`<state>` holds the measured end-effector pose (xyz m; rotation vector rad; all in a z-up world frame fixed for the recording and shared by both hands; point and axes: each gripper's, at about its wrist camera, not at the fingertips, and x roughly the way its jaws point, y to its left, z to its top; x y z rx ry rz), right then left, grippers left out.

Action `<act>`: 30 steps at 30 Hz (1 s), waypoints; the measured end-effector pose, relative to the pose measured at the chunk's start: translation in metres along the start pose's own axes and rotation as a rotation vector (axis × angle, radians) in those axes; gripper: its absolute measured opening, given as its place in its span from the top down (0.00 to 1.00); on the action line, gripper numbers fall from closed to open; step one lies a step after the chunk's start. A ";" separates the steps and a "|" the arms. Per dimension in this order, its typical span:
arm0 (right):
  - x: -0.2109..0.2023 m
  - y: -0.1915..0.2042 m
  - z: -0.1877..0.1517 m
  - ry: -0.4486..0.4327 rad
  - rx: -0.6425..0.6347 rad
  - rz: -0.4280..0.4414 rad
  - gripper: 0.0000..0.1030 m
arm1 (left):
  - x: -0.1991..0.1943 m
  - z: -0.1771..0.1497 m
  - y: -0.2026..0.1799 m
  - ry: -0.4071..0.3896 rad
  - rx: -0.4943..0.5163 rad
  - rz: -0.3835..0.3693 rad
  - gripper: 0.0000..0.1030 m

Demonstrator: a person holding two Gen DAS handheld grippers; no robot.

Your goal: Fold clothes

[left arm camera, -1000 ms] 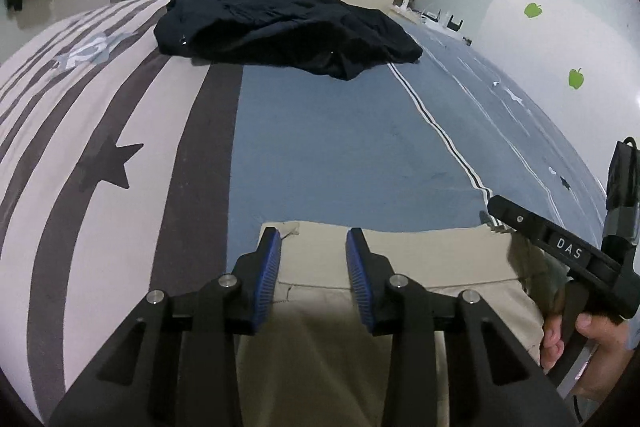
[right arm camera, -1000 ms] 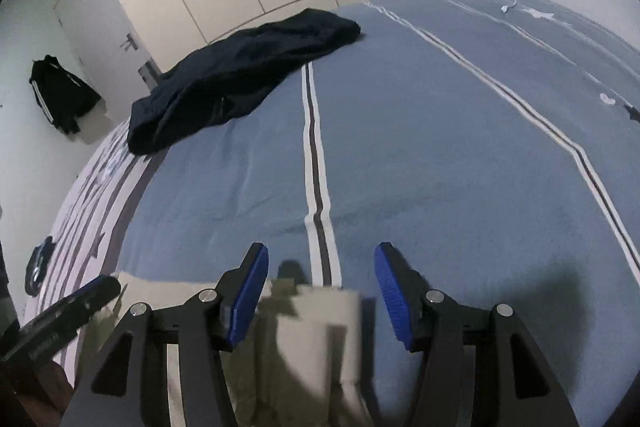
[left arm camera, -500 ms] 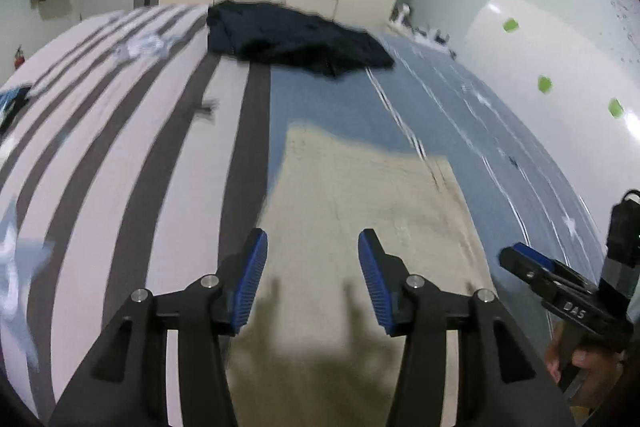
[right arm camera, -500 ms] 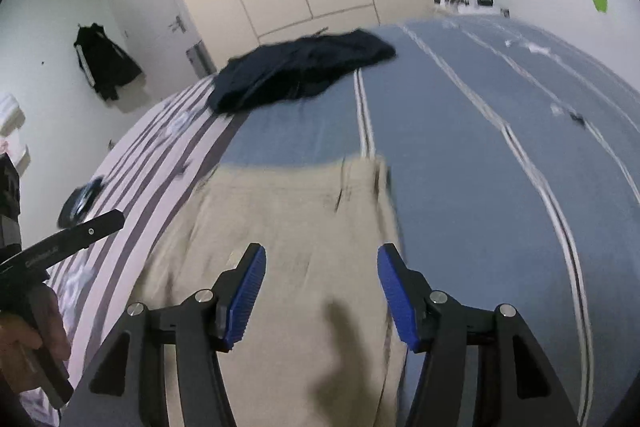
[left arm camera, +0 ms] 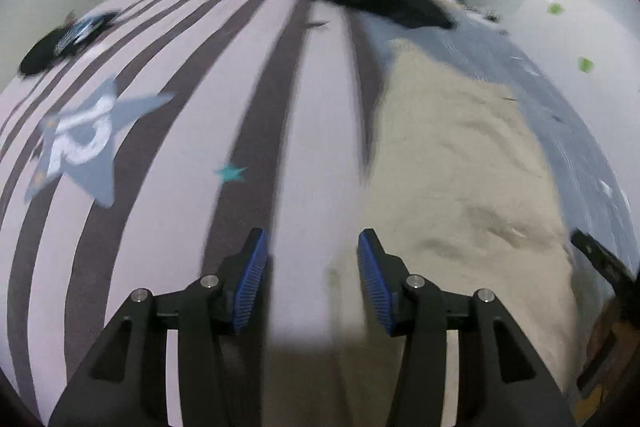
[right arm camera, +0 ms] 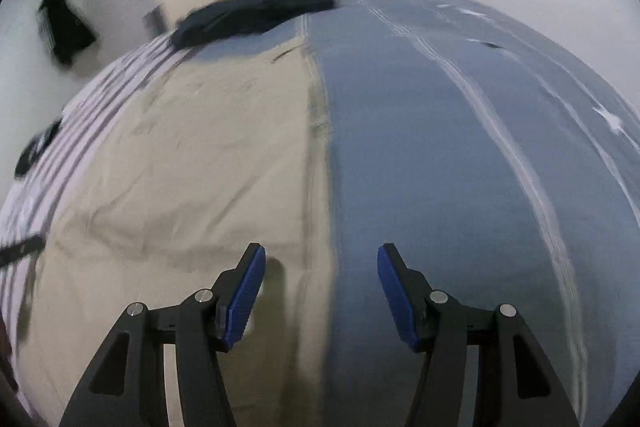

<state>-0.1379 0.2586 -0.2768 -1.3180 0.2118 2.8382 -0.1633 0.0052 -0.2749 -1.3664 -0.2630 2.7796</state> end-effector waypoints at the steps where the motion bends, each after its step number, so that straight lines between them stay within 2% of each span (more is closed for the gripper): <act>1: -0.011 -0.002 0.000 -0.021 0.010 -0.007 0.47 | -0.008 -0.002 -0.007 -0.012 0.022 -0.026 0.57; 2: -0.019 0.000 -0.001 -0.032 0.007 0.001 0.47 | -0.019 -0.005 -0.019 -0.020 0.048 -0.073 0.57; 6: -0.054 0.030 -0.023 -0.040 -0.061 0.089 0.47 | -0.037 -0.028 -0.049 0.003 0.103 -0.180 0.57; 9: -0.069 0.056 -0.052 -0.007 -0.105 0.146 0.47 | -0.039 -0.053 -0.060 0.043 0.150 -0.195 0.57; 12: -0.073 0.067 -0.084 0.046 -0.122 0.154 0.47 | -0.031 -0.080 -0.044 0.078 0.169 -0.141 0.57; 15: -0.064 0.054 -0.107 0.077 -0.102 0.093 0.47 | -0.033 -0.089 -0.008 0.086 0.095 -0.072 0.57; 18: -0.068 0.031 -0.109 0.065 -0.035 0.044 0.48 | -0.043 -0.093 0.021 0.082 0.026 -0.026 0.57; 22: -0.089 0.021 -0.109 0.054 -0.012 0.039 0.47 | -0.058 -0.101 0.021 0.102 -0.013 -0.093 0.56; 26: -0.105 0.023 -0.117 0.082 -0.018 0.078 0.47 | -0.063 -0.110 0.010 0.111 -0.060 -0.165 0.48; 30: -0.108 0.027 -0.131 0.117 -0.020 0.100 0.46 | -0.058 -0.123 -0.002 0.138 -0.096 -0.183 0.47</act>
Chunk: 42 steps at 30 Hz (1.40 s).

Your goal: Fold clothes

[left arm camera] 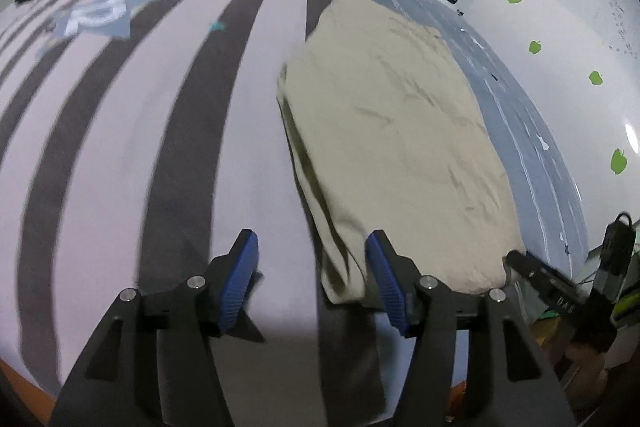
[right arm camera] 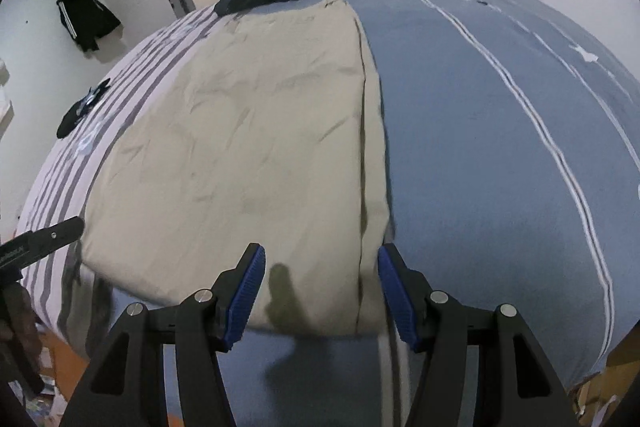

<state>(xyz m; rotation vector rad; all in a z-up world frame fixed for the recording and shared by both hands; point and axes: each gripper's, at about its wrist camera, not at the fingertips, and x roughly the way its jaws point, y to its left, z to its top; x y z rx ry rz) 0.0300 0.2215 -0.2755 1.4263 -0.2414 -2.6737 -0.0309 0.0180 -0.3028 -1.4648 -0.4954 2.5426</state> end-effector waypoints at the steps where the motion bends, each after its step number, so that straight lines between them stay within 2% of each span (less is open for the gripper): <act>1: 0.003 -0.002 -0.002 0.011 0.021 0.001 0.46 | 0.002 -0.002 -0.001 0.008 -0.015 -0.012 0.47; 7: 0.006 -0.015 -0.016 0.022 0.114 0.016 0.46 | 0.006 -0.016 -0.014 0.006 0.015 -0.056 0.47; 12: 0.009 -0.013 -0.021 0.013 0.084 0.027 0.43 | 0.014 -0.023 -0.029 -0.003 0.083 -0.071 0.47; 14: 0.009 -0.013 -0.022 0.015 0.072 0.029 0.42 | 0.018 -0.023 -0.034 -0.005 0.119 -0.051 0.72; 16: 0.010 -0.012 -0.022 0.020 0.056 0.029 0.42 | 0.019 -0.023 -0.036 -0.001 0.144 -0.041 0.84; 17: 0.010 -0.011 -0.022 0.022 0.048 0.030 0.45 | 0.018 -0.022 -0.038 -0.001 0.152 -0.040 0.88; 20: 0.009 -0.013 -0.019 0.044 0.031 0.018 0.81 | 0.009 -0.023 -0.041 -0.009 0.176 -0.029 0.91; 22: 0.003 -0.014 -0.015 0.052 0.039 0.037 0.86 | 0.002 -0.019 -0.045 -0.016 0.187 -0.035 0.91; 24: -0.003 -0.013 -0.011 0.055 0.043 0.044 0.87 | -0.007 -0.014 -0.048 -0.024 0.183 -0.049 0.92; 30: -0.049 -0.014 0.023 0.001 0.105 0.064 0.88 | -0.055 0.026 -0.064 -0.085 0.177 -0.096 0.92; 34: -0.073 -0.011 0.057 -0.052 0.108 0.068 0.88 | -0.077 0.073 -0.084 -0.142 0.201 -0.091 0.92; 36: -0.083 -0.010 0.085 -0.091 0.106 0.067 0.88 | -0.079 0.101 -0.092 -0.164 0.208 -0.083 0.92; 42: -0.067 -0.005 0.179 -0.186 0.083 0.058 0.88 | -0.059 0.184 -0.114 -0.237 0.268 -0.034 0.93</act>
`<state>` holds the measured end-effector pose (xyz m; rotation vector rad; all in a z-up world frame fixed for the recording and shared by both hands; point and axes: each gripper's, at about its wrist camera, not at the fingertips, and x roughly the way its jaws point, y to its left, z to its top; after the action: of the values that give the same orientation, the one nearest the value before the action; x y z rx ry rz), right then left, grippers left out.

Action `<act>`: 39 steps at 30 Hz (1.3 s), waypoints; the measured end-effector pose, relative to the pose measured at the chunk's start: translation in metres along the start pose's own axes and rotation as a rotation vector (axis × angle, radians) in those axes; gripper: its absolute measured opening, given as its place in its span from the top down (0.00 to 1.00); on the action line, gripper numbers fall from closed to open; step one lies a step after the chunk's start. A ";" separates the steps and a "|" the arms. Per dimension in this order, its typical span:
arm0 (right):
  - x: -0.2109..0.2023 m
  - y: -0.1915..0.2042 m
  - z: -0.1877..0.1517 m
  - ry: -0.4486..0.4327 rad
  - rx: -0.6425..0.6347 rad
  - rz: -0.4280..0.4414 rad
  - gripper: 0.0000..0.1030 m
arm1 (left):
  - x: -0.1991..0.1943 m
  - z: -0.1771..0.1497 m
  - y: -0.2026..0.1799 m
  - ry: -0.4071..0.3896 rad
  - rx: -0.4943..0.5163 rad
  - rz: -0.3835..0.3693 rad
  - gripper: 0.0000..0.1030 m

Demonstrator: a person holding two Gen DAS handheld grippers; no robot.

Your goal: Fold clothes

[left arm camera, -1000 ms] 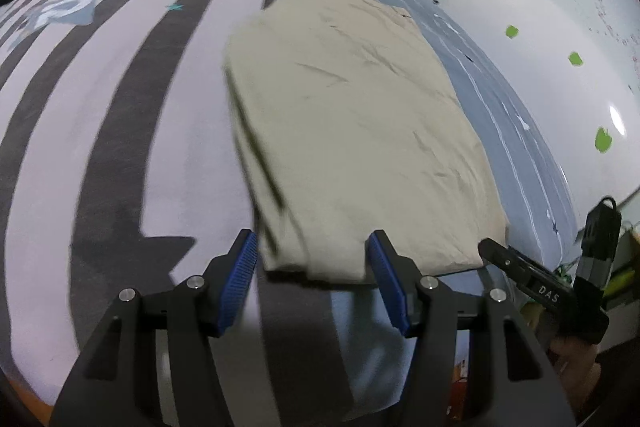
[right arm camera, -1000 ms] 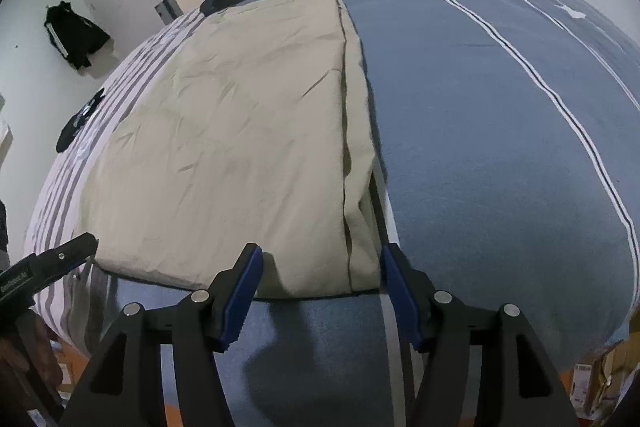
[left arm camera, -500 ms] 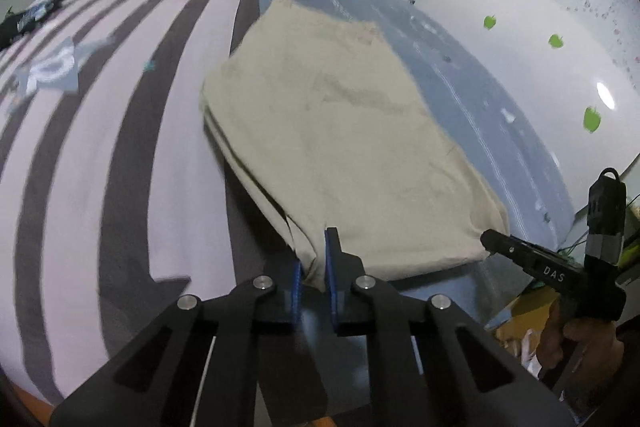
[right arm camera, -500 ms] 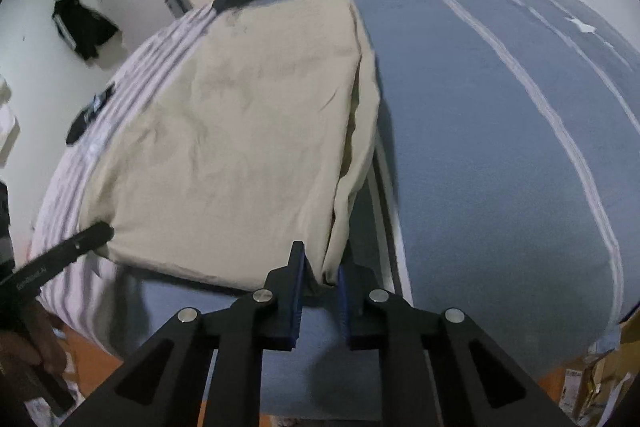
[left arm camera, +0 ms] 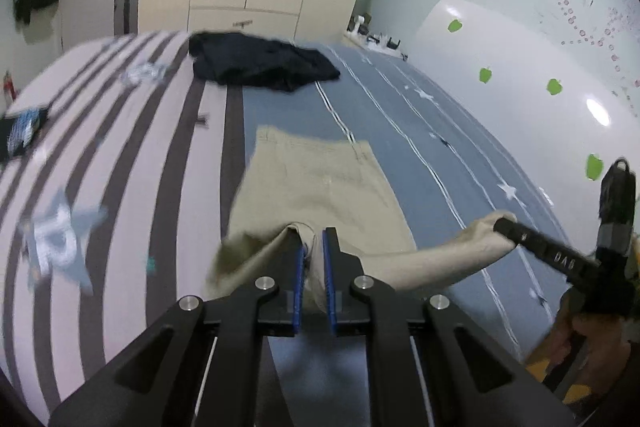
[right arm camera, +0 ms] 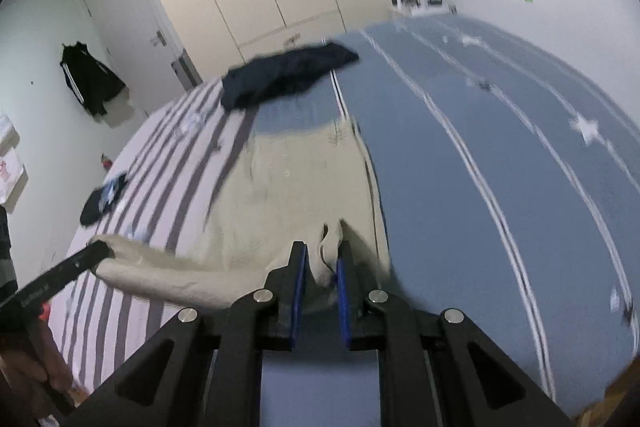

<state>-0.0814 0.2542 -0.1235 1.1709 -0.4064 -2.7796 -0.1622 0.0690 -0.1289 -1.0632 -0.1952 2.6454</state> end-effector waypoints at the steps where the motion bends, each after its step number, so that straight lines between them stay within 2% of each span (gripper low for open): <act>1: 0.012 0.001 0.015 -0.009 0.001 0.002 0.88 | 0.011 0.011 0.001 0.001 0.009 0.012 0.94; 9: 0.120 -0.012 0.116 -0.032 0.016 0.018 0.89 | 0.114 0.097 0.012 0.002 0.039 0.057 0.95; 12: 0.162 -0.025 0.143 -0.007 0.035 0.025 0.91 | 0.158 0.121 0.015 0.030 0.025 0.080 0.95; 14: 0.189 -0.035 0.160 0.009 0.039 0.024 0.97 | 0.186 0.137 0.017 0.045 0.014 0.087 0.95; 19: 0.243 -0.051 0.195 0.046 0.027 0.040 0.99 | 0.246 0.152 0.019 0.095 0.026 0.114 0.95; 23: 0.268 -0.051 0.210 0.049 -0.010 0.058 0.99 | 0.282 0.151 0.031 0.127 0.010 0.142 0.95; 27: 0.275 -0.051 0.206 0.067 -0.019 0.078 0.96 | 0.309 0.143 0.050 0.196 -0.019 0.171 0.95; 28: 0.275 -0.051 0.198 0.080 -0.032 0.076 0.95 | 0.312 0.141 0.056 0.225 -0.056 0.165 0.94; 30: 0.275 -0.051 0.182 0.127 -0.023 0.101 0.95 | 0.305 0.140 0.067 0.222 -0.133 0.117 0.91; 33: 0.272 -0.049 0.153 0.180 0.002 0.113 0.92 | 0.274 0.145 0.066 0.132 -0.107 0.119 0.66; 34: 0.273 -0.046 0.144 0.193 0.008 0.106 0.85 | 0.262 0.147 0.064 0.097 -0.090 0.123 0.49; 35: 0.276 -0.042 0.136 0.194 0.002 0.083 0.82 | 0.251 0.145 0.065 0.068 -0.081 0.127 0.42; 37: 0.283 -0.037 0.125 0.179 -0.005 0.043 0.82 | 0.228 0.142 0.065 0.012 -0.065 0.135 0.42; 39: 0.294 -0.033 0.119 0.162 -0.002 -0.009 0.82 | 0.221 0.135 0.066 0.008 -0.047 0.121 0.42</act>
<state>-0.3712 0.2542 -0.2557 1.3883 -0.3837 -2.6657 -0.4219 0.0719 -0.1916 -1.1340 -0.1977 2.7562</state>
